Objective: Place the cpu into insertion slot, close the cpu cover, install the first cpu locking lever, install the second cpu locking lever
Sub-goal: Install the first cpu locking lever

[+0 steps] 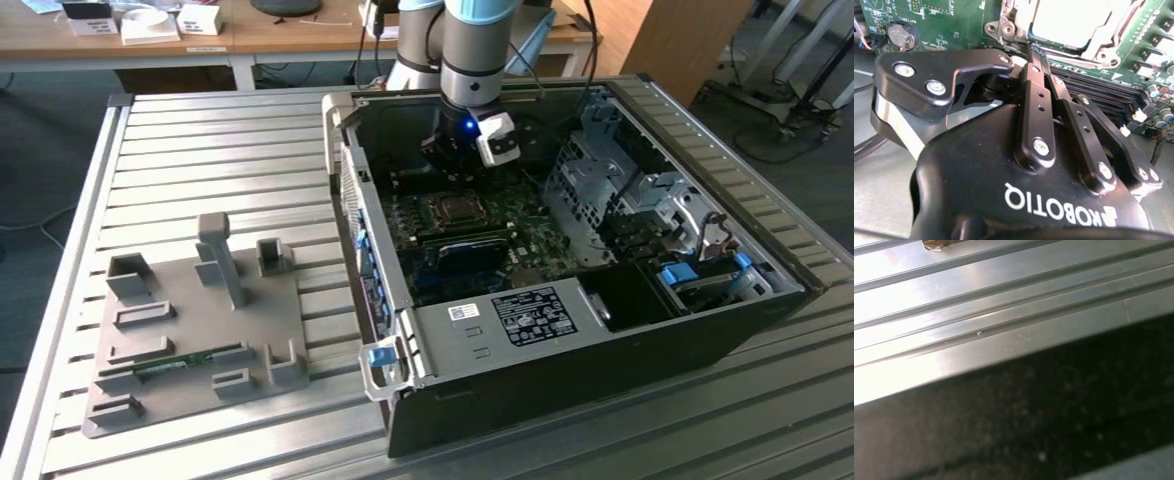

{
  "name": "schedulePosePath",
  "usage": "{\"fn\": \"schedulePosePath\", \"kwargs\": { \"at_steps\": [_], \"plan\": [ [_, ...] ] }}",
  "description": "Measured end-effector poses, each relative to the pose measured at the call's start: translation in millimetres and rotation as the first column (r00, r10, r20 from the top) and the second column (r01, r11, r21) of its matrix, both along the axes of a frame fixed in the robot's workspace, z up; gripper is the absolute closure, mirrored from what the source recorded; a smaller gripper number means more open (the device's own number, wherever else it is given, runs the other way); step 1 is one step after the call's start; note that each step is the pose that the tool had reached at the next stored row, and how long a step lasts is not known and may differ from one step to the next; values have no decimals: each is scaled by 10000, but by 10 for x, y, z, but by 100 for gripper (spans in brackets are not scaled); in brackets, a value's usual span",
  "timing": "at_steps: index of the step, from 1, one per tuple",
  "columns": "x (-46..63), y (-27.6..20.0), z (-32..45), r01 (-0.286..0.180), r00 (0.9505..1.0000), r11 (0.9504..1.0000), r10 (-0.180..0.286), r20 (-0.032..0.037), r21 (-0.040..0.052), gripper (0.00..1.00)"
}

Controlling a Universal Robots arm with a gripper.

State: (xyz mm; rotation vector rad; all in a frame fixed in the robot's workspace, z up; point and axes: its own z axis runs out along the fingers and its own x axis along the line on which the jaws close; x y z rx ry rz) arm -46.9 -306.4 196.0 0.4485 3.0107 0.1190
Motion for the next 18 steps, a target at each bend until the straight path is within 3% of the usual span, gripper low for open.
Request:
{"fn": "schedulePosePath", "kwargs": {
  "at_steps": [18],
  "plan": [
    [-4,37,-2,0,10000,10000,0,-1,-1,89]
  ]
}}
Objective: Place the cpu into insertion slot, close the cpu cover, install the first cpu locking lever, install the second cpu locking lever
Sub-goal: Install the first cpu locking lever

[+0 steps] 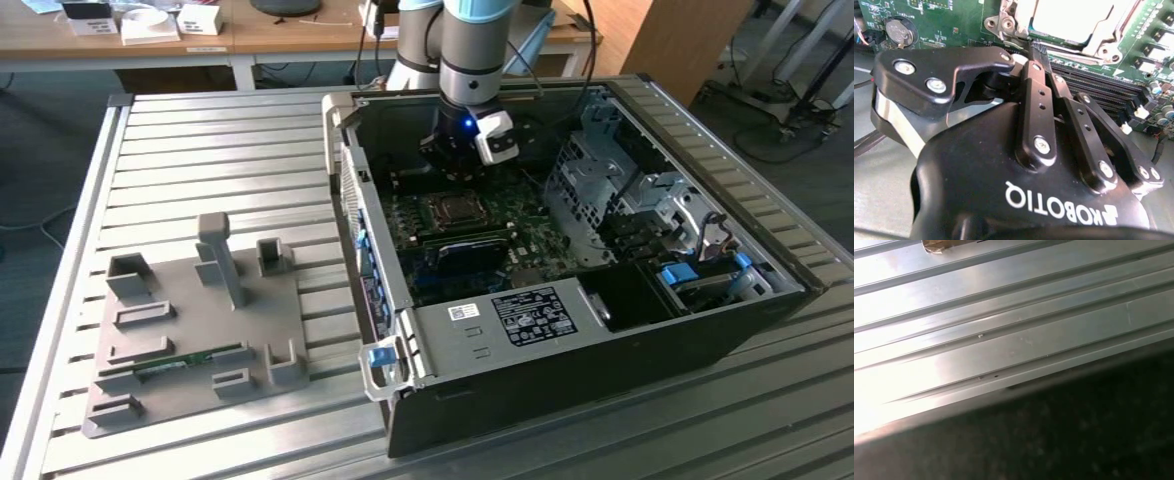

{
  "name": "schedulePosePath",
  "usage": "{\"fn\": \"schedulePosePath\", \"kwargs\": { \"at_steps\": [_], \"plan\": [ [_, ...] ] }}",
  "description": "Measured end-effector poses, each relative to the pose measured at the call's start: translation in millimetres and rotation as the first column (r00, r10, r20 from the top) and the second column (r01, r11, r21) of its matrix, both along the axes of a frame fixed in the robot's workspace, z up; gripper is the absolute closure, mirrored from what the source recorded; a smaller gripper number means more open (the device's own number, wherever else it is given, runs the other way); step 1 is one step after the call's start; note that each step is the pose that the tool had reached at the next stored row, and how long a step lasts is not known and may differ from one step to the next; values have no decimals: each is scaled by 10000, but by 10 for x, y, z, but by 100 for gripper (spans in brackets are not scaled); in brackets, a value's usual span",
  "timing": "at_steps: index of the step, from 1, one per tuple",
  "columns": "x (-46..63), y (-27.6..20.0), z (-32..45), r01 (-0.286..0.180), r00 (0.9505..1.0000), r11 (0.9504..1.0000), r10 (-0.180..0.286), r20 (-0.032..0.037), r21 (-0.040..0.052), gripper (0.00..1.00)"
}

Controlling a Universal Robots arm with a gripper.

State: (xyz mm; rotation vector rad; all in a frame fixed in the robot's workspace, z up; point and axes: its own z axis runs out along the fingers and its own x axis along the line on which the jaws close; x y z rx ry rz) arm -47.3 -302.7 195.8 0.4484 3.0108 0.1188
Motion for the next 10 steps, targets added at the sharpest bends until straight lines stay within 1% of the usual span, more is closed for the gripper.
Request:
{"fn": "schedulePosePath", "kwargs": {
  "at_steps": [10],
  "plan": [
    [-1,12,1,0,10000,10000,0,-1,10,89]
  ]
}}
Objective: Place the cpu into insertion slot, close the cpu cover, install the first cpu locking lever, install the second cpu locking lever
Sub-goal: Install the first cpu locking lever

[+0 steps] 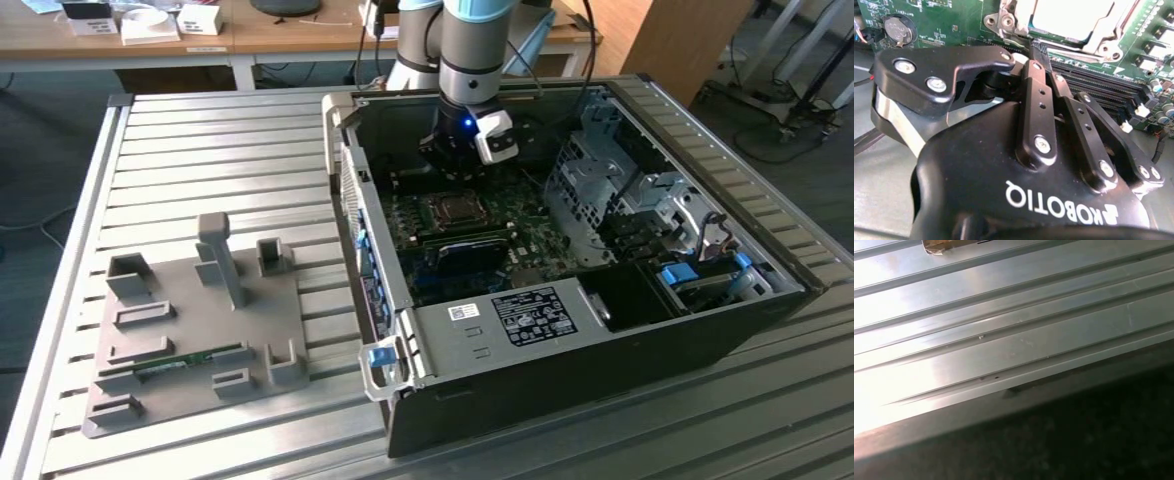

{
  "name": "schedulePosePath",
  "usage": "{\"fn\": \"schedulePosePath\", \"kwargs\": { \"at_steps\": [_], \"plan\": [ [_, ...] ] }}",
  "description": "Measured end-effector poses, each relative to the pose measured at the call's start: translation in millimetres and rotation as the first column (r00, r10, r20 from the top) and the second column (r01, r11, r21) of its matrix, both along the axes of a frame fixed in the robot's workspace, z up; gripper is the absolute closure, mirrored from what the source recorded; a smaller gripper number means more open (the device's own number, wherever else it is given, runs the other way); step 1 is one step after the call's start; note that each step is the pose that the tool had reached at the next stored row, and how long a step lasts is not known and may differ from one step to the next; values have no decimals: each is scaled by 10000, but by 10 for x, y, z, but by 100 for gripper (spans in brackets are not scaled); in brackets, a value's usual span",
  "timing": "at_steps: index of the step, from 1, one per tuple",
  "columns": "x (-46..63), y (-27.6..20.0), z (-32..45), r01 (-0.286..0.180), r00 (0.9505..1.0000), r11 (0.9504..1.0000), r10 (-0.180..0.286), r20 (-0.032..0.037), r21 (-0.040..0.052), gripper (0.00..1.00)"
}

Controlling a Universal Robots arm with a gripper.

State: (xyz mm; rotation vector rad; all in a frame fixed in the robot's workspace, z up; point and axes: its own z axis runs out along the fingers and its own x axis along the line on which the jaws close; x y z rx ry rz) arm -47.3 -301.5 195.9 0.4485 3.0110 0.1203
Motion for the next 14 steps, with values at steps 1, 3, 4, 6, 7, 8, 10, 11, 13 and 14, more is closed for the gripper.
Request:
{"fn": "schedulePosePath", "kwargs": {
  "at_steps": [1,3,4,6,7,8,10,11,13,14],
  "plan": [
    [0,1,0,0,10000,10000,0,0,1,89],
    [1,2,-1,0,10000,10000,0,1,5,89],
    [1,2,-1,0,10000,10000,0,2,6,89],
    [0,1,-2,1,10000,10000,-1,-1,2,89],
    [0,1,-4,1,10000,10000,-1,-1,2,89],
    [1,2,-6,1,10000,10000,-1,0,3,89],
    [4,7,-13,0,10000,10000,0,9,20,89],
    [4,6,-13,0,10000,10000,0,8,16,89],
    [5,4,-12,1,10000,10000,-1,4,9,89],
    [5,4,-11,1,10000,10000,-1,3,7,89]
  ]
}}
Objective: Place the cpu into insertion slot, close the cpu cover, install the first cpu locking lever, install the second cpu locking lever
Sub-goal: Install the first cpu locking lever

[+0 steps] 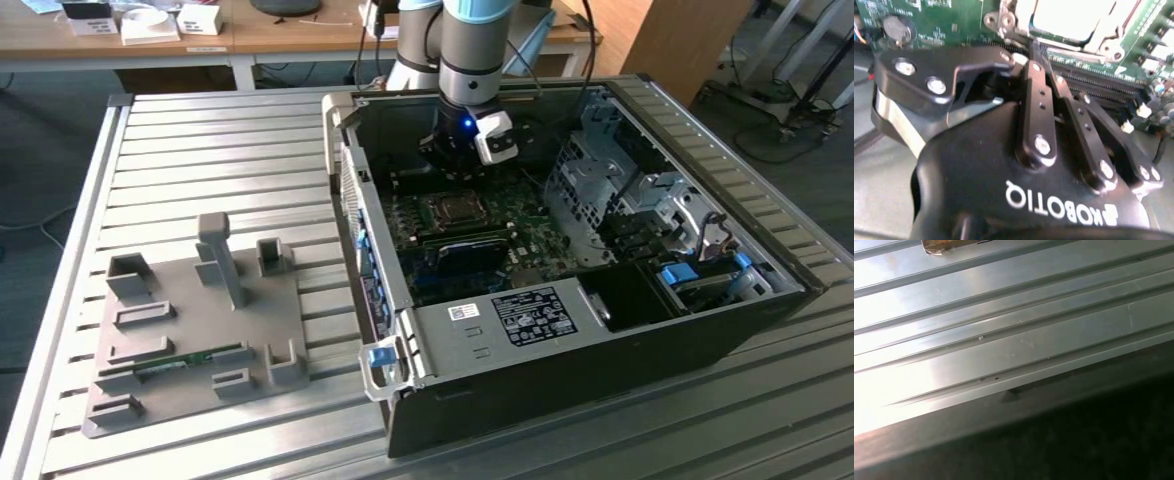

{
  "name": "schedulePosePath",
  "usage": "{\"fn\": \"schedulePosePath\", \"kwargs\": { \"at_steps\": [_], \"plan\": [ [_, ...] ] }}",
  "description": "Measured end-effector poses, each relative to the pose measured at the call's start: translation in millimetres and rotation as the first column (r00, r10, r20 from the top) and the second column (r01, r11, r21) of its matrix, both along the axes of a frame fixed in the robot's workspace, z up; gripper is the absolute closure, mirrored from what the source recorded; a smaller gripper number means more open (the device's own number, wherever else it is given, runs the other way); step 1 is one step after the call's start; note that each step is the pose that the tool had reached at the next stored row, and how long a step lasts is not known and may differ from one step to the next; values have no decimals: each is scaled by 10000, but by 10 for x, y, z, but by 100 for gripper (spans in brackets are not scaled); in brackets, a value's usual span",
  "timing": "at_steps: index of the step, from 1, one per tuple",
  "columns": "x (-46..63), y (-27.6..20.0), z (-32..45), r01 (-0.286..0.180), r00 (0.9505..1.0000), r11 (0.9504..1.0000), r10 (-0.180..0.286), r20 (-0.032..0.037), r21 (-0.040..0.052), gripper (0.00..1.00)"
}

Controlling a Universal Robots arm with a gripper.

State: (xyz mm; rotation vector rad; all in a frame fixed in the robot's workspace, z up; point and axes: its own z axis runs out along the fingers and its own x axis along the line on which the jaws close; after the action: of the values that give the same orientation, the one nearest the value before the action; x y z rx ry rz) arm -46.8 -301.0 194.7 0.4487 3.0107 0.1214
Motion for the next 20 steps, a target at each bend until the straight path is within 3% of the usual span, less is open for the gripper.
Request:
{"fn": "schedulePosePath", "kwargs": {
  "at_steps": [10,20],
  "plan": [
    [1,1,26,-1,10000,10000,1,3,39,89],
    [1,0,164,-1,10000,10000,1,-1,37,89]
  ]
}}
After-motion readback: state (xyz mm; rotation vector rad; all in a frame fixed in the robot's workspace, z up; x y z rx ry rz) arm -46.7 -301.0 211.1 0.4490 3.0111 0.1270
